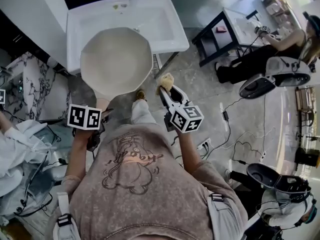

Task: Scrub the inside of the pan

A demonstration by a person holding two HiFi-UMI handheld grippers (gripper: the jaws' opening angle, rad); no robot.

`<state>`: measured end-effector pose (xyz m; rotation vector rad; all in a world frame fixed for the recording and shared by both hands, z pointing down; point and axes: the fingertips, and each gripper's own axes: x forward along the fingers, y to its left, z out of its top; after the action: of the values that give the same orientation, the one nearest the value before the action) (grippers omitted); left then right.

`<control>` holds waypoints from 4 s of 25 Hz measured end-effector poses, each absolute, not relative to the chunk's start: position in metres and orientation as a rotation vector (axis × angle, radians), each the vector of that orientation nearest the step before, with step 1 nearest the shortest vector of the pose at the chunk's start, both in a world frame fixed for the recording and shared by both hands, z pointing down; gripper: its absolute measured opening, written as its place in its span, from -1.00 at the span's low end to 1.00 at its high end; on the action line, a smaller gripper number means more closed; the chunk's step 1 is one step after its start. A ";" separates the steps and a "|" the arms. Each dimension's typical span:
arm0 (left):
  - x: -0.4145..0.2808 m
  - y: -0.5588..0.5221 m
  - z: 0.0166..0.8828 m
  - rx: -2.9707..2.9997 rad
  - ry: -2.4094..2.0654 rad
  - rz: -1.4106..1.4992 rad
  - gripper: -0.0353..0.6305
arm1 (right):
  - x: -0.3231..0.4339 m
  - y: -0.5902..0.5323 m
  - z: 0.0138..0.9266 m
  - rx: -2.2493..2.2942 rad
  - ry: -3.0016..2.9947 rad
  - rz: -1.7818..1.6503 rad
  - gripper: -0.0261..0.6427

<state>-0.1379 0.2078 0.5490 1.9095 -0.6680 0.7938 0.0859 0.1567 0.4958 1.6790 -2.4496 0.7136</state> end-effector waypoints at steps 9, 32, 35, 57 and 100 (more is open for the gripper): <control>-0.092 0.116 0.538 1.886 -0.651 0.846 -0.49 | 0.138 0.065 0.480 1.684 -2.466 0.724 -0.44; -0.044 -0.016 0.524 1.903 -0.578 0.943 -0.49 | 0.214 -0.091 0.450 1.656 -2.445 0.628 -0.44; -0.042 -0.024 0.527 1.925 -0.539 0.978 -0.49 | 0.205 -0.105 0.442 1.637 -2.465 0.580 -0.44; -0.010 -0.013 0.562 1.950 -0.199 1.095 -0.49 | 0.152 -0.152 0.445 1.461 -2.505 0.470 -0.44; -0.001 0.014 0.582 1.907 -0.128 1.101 -0.49 | 0.014 -0.191 0.589 0.834 -2.318 0.300 -0.44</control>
<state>-0.0007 0.0136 0.5815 1.9073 -0.1279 1.1015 0.0139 -0.1909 0.5888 0.8343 -2.3185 0.3002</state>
